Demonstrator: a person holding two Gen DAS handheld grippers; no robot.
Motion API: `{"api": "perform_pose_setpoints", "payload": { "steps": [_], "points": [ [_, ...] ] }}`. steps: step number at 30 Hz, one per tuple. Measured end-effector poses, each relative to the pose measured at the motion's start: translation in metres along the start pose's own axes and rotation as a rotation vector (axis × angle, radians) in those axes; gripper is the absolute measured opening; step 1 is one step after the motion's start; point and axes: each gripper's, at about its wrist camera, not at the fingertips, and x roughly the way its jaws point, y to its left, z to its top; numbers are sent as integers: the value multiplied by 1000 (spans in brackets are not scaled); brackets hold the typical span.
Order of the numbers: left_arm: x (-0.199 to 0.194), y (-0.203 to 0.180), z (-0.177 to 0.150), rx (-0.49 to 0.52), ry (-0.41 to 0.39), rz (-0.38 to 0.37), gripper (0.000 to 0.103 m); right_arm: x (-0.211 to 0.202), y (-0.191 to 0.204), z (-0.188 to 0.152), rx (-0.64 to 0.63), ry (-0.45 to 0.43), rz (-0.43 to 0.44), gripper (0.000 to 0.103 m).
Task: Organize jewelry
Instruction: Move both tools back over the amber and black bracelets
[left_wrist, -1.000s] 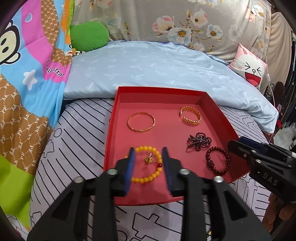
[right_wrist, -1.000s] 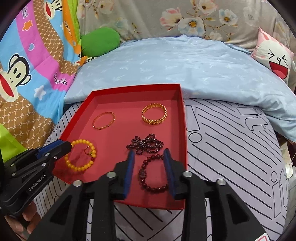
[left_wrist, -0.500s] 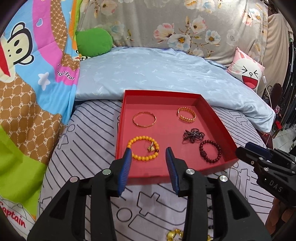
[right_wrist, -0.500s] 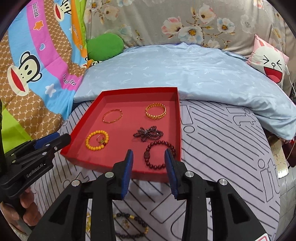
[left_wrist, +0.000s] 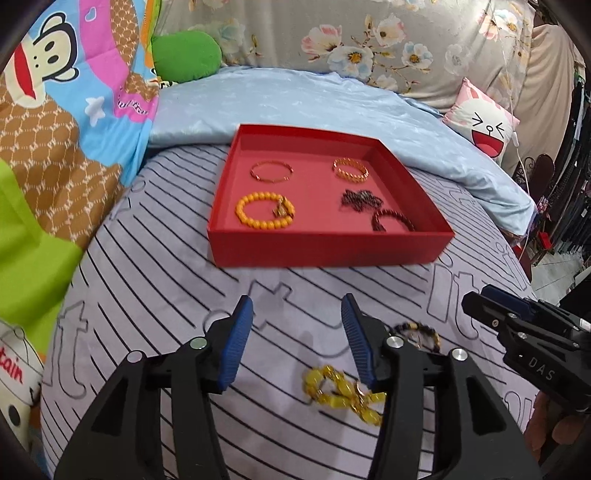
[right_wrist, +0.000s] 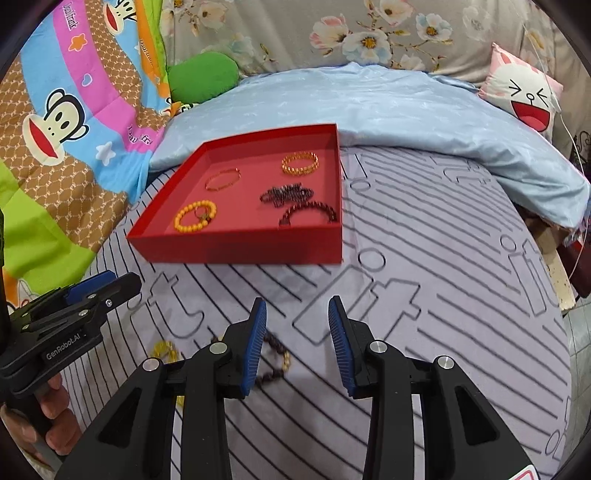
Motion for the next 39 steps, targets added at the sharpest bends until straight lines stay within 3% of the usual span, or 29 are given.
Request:
{"api": "perform_pose_setpoints", "payload": {
  "steps": [6, 13, 39],
  "points": [
    [10, -5, -24, -51, 61, -15, 49, 0, -4, -22, 28, 27, 11, 35],
    [14, -12, -42, -40, 91, 4, 48, -3, -6, -35, 46, 36, 21, 35],
    [-10, 3, -74, -15, 94, 31, 48, -7, 3, -55, 55, 58, 45, 35]
  ]
}}
